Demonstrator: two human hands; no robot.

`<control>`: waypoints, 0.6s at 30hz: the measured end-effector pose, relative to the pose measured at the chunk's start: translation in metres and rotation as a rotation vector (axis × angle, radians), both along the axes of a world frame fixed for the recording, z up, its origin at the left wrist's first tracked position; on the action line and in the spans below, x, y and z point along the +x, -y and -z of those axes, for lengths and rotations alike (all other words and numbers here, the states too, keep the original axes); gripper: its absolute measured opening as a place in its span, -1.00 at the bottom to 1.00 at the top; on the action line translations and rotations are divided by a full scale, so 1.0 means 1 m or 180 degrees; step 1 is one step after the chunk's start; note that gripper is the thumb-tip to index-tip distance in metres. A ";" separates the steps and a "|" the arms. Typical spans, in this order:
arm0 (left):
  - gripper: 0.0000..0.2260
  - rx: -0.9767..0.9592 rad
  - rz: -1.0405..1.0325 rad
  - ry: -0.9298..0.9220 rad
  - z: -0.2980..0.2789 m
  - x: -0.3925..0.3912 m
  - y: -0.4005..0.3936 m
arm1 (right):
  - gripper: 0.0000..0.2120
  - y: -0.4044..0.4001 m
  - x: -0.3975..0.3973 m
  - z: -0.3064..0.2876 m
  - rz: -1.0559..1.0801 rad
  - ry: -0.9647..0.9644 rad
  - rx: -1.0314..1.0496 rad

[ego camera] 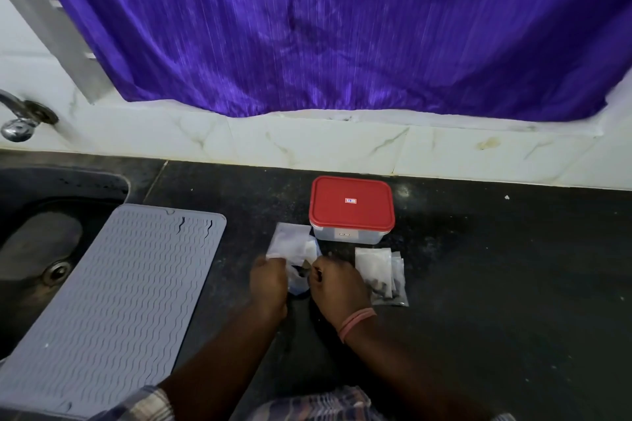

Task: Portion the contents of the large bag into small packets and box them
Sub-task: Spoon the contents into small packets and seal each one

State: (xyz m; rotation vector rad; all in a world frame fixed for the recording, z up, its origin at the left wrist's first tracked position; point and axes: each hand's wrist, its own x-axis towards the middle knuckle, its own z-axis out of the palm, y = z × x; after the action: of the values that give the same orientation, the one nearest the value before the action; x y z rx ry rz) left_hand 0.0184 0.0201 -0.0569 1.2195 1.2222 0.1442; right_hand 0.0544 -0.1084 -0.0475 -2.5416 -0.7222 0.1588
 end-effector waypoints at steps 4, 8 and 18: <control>-0.61 -0.0306 0.0229 -0.0770 0.021 0.014 -0.012 | -0.79 -0.001 0.001 0.000 0.0126 -0.0006 0.0019; -0.66 -0.0548 -0.0248 -0.0660 0.022 0.014 -0.021 | -0.82 0.001 0.003 -0.002 0.0174 -0.0065 0.0150; -0.64 -0.0651 -0.0388 -0.0640 0.044 0.028 -0.052 | -0.79 -0.014 0.014 0.008 -0.0589 0.0891 -0.0623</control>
State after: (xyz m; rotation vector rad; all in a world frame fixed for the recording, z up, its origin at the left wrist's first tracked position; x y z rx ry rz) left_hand 0.0460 0.0719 -0.1007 0.9994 1.4501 -0.0148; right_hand 0.0682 -0.0940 -0.0550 -2.7109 -1.0992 -0.0712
